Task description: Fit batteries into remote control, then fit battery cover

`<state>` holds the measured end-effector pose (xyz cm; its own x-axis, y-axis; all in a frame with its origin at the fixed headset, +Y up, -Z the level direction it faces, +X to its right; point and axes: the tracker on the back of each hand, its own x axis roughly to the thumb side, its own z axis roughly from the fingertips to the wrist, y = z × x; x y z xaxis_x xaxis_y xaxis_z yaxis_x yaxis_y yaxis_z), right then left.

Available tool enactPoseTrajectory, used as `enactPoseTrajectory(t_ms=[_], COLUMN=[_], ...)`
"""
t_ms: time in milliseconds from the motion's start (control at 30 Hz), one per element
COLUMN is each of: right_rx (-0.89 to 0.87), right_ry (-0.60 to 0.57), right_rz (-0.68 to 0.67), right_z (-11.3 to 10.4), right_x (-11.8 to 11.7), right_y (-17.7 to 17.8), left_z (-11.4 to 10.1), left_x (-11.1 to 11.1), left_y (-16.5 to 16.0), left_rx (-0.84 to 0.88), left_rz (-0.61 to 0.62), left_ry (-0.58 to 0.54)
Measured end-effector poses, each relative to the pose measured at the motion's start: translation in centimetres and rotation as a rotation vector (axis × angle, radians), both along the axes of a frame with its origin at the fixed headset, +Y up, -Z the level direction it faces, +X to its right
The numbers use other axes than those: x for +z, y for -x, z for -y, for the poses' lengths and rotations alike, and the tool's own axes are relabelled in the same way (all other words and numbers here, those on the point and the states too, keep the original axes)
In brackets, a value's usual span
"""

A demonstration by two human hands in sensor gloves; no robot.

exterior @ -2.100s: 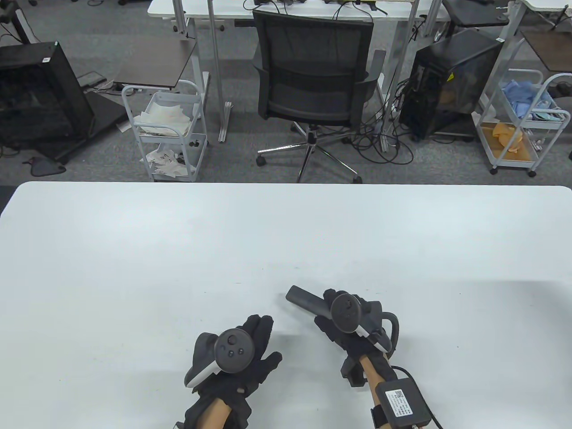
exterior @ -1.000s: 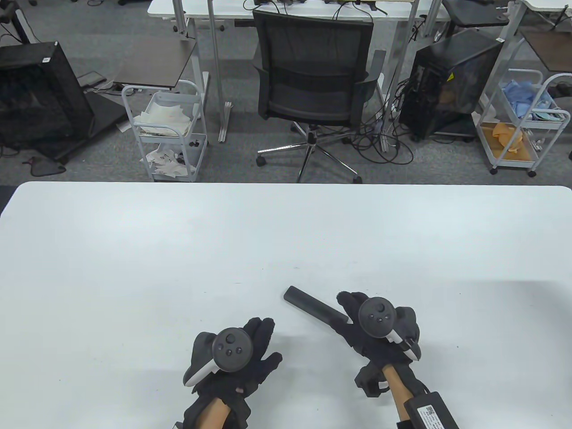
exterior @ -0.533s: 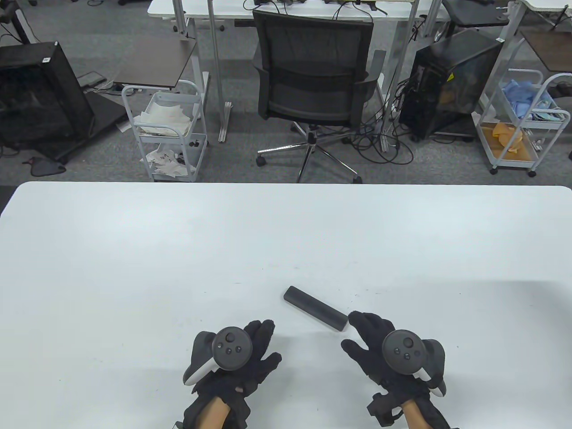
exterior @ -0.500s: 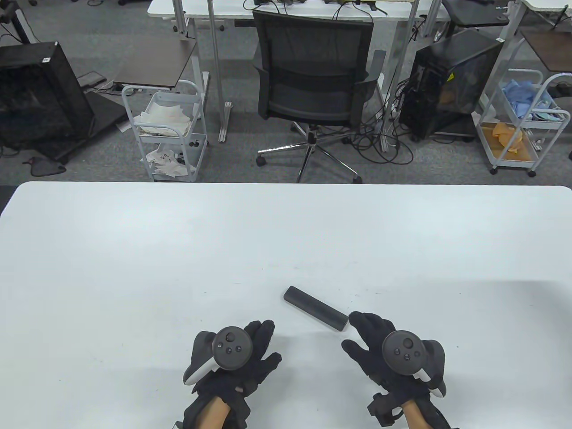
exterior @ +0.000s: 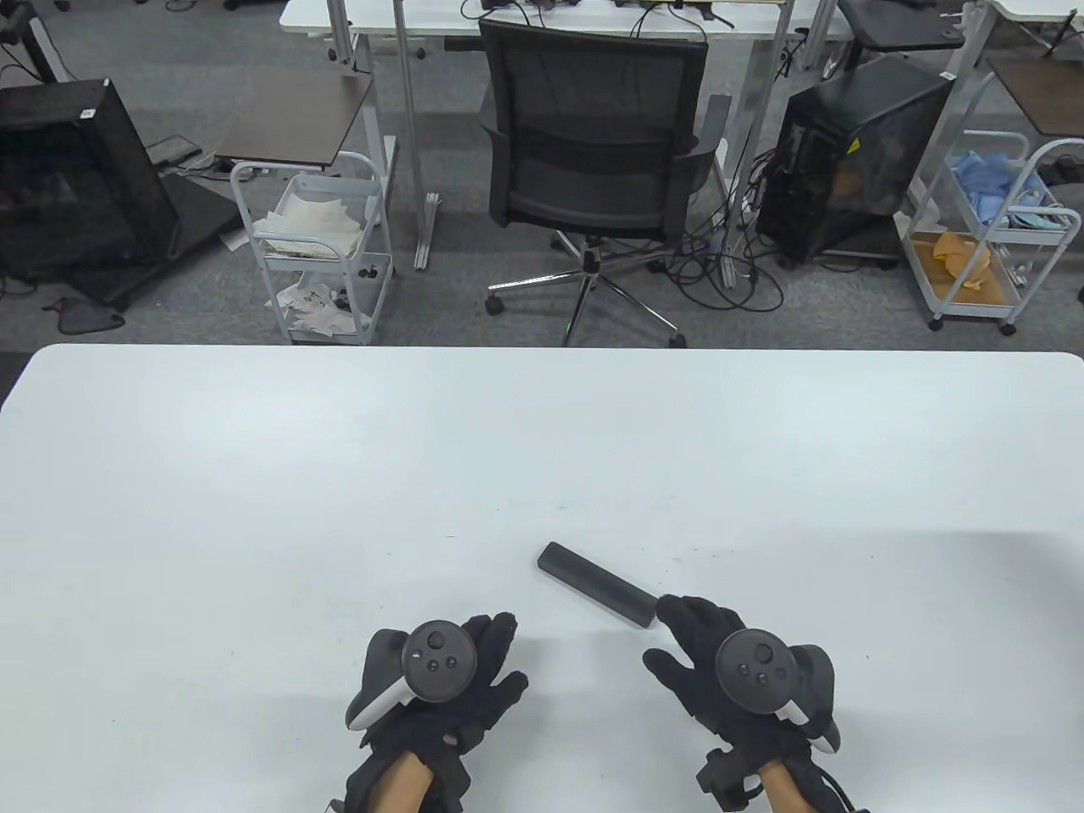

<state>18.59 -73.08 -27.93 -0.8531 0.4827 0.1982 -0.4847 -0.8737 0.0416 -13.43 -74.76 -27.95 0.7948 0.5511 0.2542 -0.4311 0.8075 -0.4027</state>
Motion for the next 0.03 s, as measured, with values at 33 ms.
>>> enactPoseTrajectory(t_ms=[33], right_rx=[0.006], right_ry=[0.001], right_rz=[-0.002], right_z=[0.01], right_x=[0.0], right_y=[0.1], left_z=[0.01], left_x=[0.05], left_y=[0.01], left_rx=[0.003], left_rz=[-0.002], left_ry=[0.0])
